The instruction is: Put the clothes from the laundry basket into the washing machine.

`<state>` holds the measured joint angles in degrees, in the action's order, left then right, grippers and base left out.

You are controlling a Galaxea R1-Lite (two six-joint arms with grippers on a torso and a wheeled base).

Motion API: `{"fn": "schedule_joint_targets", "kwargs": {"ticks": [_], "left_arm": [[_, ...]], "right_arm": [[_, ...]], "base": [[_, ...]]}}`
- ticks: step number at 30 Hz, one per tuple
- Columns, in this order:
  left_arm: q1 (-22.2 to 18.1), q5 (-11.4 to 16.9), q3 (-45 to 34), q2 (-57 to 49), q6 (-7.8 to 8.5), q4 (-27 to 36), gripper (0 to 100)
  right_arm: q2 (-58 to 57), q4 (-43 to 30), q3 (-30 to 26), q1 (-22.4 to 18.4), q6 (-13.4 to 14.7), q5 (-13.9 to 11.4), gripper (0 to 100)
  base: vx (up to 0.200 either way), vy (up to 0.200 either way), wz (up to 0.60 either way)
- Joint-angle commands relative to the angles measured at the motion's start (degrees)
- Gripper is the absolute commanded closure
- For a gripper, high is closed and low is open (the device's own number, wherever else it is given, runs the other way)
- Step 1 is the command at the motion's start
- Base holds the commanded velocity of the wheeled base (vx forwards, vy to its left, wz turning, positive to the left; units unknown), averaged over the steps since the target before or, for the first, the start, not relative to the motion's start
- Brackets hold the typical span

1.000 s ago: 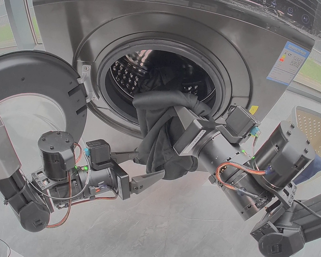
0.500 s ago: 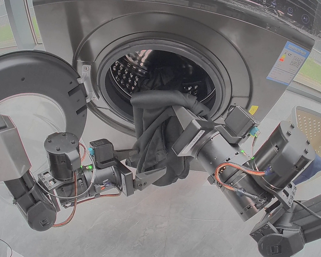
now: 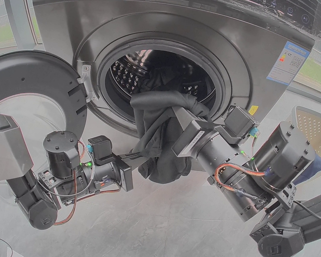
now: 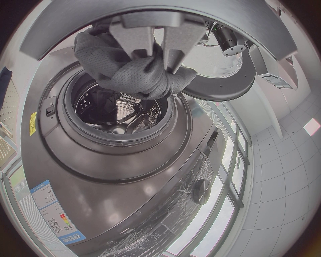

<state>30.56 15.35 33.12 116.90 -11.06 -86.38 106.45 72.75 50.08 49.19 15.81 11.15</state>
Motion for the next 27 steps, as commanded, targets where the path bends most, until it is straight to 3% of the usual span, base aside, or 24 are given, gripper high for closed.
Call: {"fn": "schedule_joint_targets", "kwargs": {"ticks": [1, 7, 14, 15, 27], "left_arm": [[0.29, 0.03, -0.07, -0.79, -0.02, -0.72, 100], [0.99, 0.74, -3.24, -6.77, -0.72, -0.01, 100], [0.9, 0.91, -7.55, -6.59, -0.19, -0.89, 100], [0.9, 1.09, -7.81, -6.42, -0.19, -0.89, 0], [0.82, 1.0, -6.23, -0.18, -0.28, -2.39, 0]], "right_arm": [[0.16, 0.02, -0.07, -0.5, 0.01, 0.01, 100], [1.04, 0.02, -0.16, -1.11, 0.1, 0.01, 100], [1.13, 0.02, -0.07, -0.76, 0.1, 0.01, 100], [1.13, 0.02, -0.07, -0.67, 0.1, 0.1, 100], [0.87, 0.02, -0.07, 0.12, 0.01, 0.1, 100]], "base": [[0.0, 0.0, 0.0], [0.0, 0.0, 0.0], [0.0, 0.0, 0.0], [0.0, 0.0, 0.0], [0.0, 0.0, 0.0]]}}
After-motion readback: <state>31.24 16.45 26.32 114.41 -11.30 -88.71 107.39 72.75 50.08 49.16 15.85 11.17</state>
